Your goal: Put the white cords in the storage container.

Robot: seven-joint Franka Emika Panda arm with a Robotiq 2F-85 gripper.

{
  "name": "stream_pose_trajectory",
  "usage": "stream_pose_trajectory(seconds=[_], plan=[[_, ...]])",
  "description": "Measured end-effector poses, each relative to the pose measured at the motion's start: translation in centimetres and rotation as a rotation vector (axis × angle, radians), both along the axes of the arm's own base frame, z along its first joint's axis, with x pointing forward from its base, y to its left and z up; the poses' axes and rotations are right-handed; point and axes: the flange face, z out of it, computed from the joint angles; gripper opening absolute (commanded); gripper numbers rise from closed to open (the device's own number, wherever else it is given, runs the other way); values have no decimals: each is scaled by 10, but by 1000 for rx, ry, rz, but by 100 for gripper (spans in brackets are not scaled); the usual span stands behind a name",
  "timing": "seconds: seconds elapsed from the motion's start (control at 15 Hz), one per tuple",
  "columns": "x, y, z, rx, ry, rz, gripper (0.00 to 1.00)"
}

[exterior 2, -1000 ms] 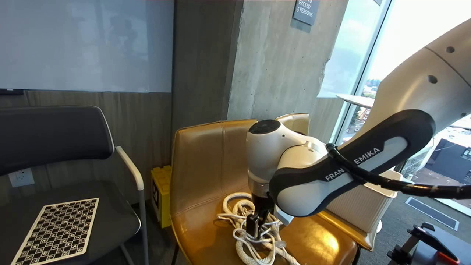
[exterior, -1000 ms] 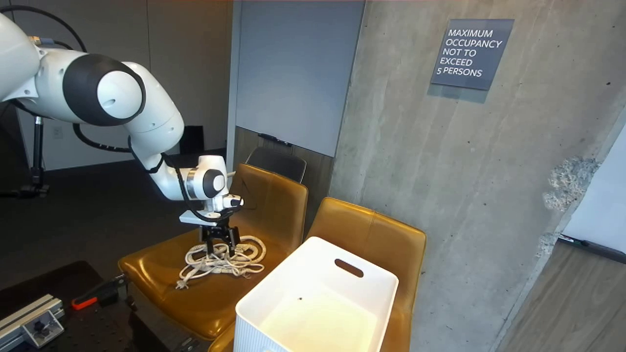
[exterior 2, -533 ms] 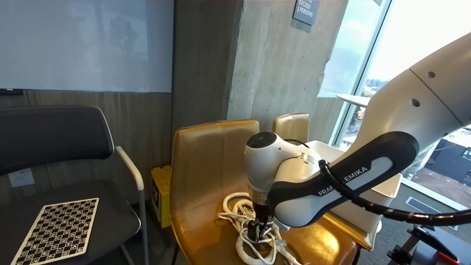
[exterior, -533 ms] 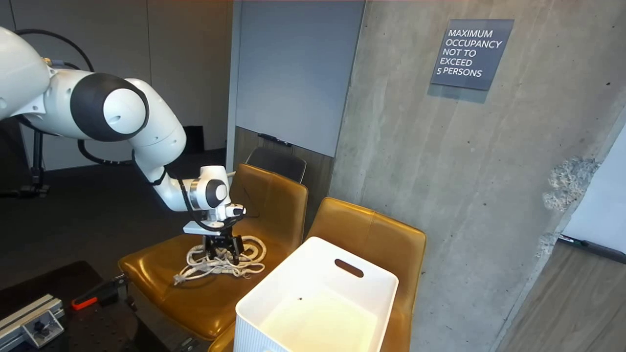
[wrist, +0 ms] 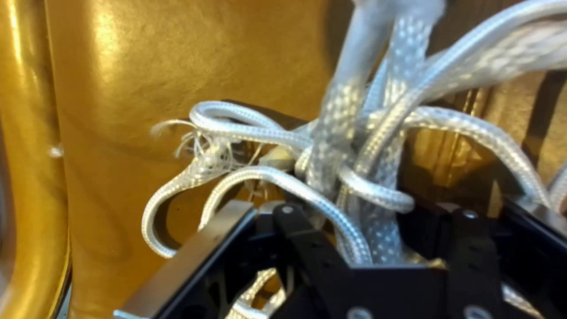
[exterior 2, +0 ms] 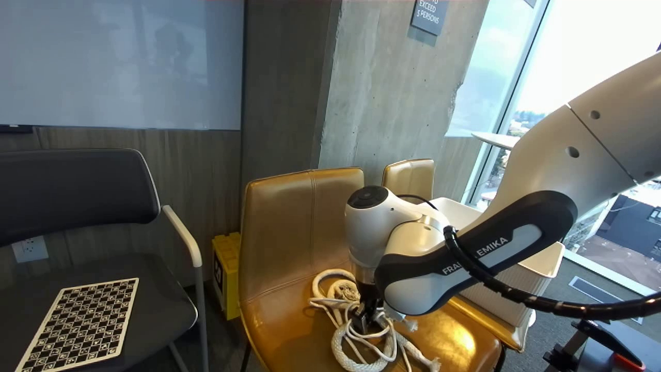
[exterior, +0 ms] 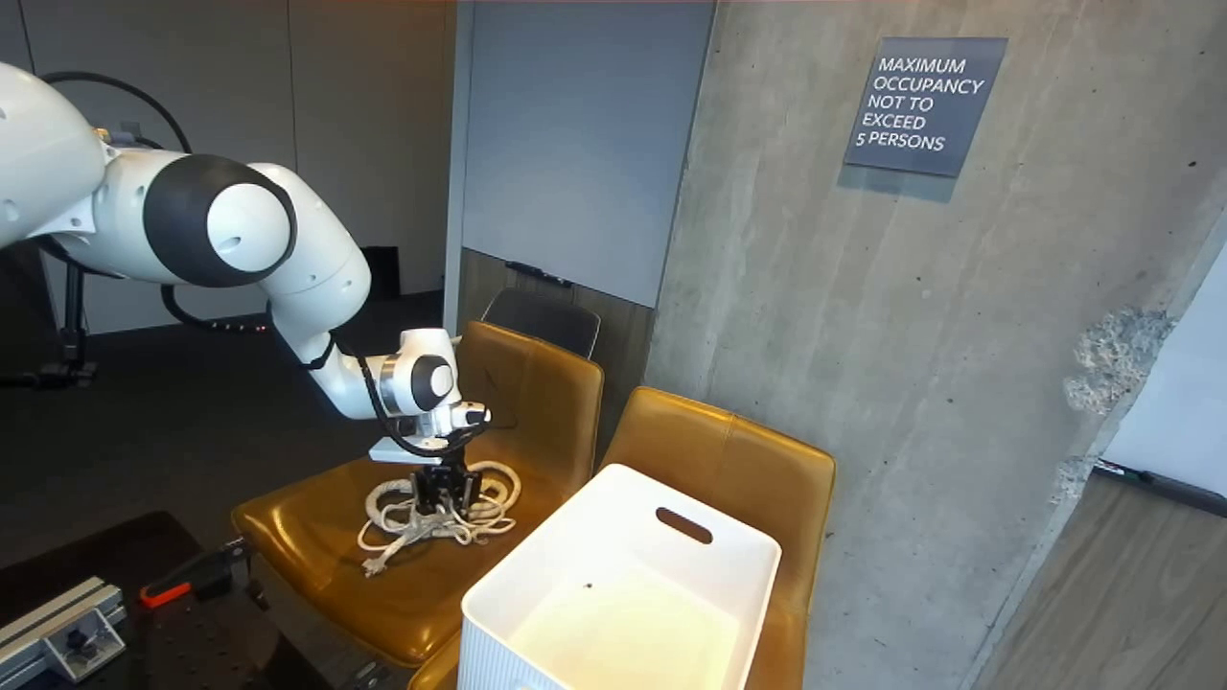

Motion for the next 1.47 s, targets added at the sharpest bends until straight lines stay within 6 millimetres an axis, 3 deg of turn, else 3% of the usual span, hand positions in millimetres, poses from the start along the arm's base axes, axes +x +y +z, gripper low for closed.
stream_pose_trajectory(seconds=[0.13, 0.47, 0.67, 0.8, 1.13, 1.47], plan=[[0, 0, 0, -1, -1, 0, 0], [-5, 9, 13, -2, -9, -9, 4], [-14, 29, 45, 3, -29, -13, 4], [-20, 44, 79, 9, -58, -13, 4], [-32, 71, 187, 39, -173, -20, 4], [-40, 61, 308, 73, -291, -100, 4]])
